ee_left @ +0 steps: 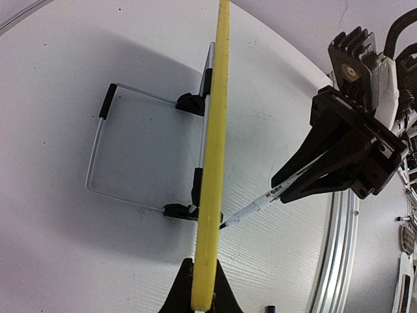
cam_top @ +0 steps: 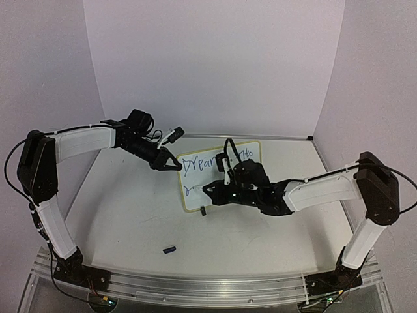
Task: Write a sentence on the whiteboard
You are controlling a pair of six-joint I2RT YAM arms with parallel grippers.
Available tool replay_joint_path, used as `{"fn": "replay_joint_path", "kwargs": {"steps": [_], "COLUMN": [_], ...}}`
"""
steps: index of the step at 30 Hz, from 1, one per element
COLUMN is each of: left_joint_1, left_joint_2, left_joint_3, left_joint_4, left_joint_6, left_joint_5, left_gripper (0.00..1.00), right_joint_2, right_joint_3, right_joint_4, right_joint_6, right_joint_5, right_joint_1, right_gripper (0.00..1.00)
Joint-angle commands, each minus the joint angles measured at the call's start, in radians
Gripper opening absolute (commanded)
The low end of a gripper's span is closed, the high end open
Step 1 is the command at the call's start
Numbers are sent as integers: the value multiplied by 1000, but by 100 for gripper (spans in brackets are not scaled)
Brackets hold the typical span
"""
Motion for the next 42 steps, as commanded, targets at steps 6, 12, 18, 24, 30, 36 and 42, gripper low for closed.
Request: {"fn": "replay_joint_path", "kwargs": {"steps": [6, 12, 18, 24, 30, 36, 42], "left_joint_1": [-24, -24, -24, -24, -24, -24, -24], "left_joint_2": [13, 13, 13, 13, 13, 11, 10], "left_joint_3": [15, 15, 15, 15, 16, 16, 15], "left_joint_4": [-63, -63, -63, -63, -63, -63, -63], "left_joint_6": [16, 17, 17, 17, 16, 17, 17], "left_joint_5": [-42, -44, -44, -45, -44, -44, -44], "left_gripper": [0, 0, 0, 0, 0, 0, 0], "right_joint_2": [4, 26, 35, 39, 20, -17, -37], "right_joint_3": [16, 46, 50, 58, 42, 22, 23], "right_joint_4": [19, -13, -22, -30, -44, -51, -51], "right_joint_6": [10, 6, 12, 16, 25, 26, 19], "right_joint_5": [16, 27, 46, 66, 109, 139, 154], "right_joint_1": [-2, -2, -3, -3, -3, -4, -4], "right_gripper": [0, 0, 0, 0, 0, 0, 0]}}
